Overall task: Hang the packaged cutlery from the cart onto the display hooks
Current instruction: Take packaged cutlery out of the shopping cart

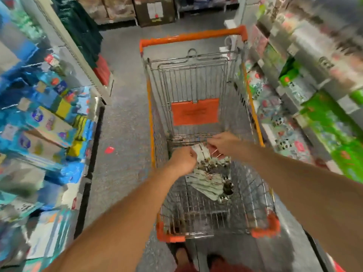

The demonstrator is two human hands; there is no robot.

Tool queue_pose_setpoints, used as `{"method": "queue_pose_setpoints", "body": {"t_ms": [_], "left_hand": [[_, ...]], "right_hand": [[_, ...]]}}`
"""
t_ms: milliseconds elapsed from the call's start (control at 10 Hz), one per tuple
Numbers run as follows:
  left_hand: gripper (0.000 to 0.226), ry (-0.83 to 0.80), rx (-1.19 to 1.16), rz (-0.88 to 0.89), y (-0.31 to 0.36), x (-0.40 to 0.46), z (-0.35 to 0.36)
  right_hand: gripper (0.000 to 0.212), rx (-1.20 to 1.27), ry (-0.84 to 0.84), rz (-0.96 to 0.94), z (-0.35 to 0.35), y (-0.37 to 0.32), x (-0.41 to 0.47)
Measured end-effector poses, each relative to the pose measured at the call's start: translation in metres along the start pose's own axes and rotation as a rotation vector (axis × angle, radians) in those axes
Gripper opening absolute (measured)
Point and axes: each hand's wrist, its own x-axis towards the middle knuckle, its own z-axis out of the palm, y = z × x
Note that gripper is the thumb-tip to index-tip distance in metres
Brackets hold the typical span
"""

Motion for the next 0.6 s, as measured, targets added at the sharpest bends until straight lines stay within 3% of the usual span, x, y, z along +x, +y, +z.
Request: {"method": "queue_pose_setpoints", "body": {"t_ms": [200, 300, 400, 500, 600], "left_hand": [[0.017, -0.213, 0.244, 0.035, -0.020, 0.074, 0.031], [0.022, -0.299, 0.224, 0.048, -0.040, 0.094, 0.051], [0.024, -0.322, 0.217, -0.028, -0.062, 0.106, 0.073], [0.027, -0.386, 0.210, -0.150, -0.086, 0.115, 0.098], [0.024, -0.386, 0.167, -0.250, -0.103, 0.129, 0.120]], "right_hand": [[0.021, 0.028, 0.141, 0.224, -0.004, 0.056, 0.046], [0.019, -0.262, 0.089, 0.227, 0.011, 0.093, 0.057], [0.018, -0.321, 0.106, 0.279, 0.023, 0.122, 0.065], [0.007, -0.421, 0.018, 0.331, 0.040, 0.150, 0.080], [0.037, -0.522, -0.094, 0.359, 0.057, 0.172, 0.108]]}}
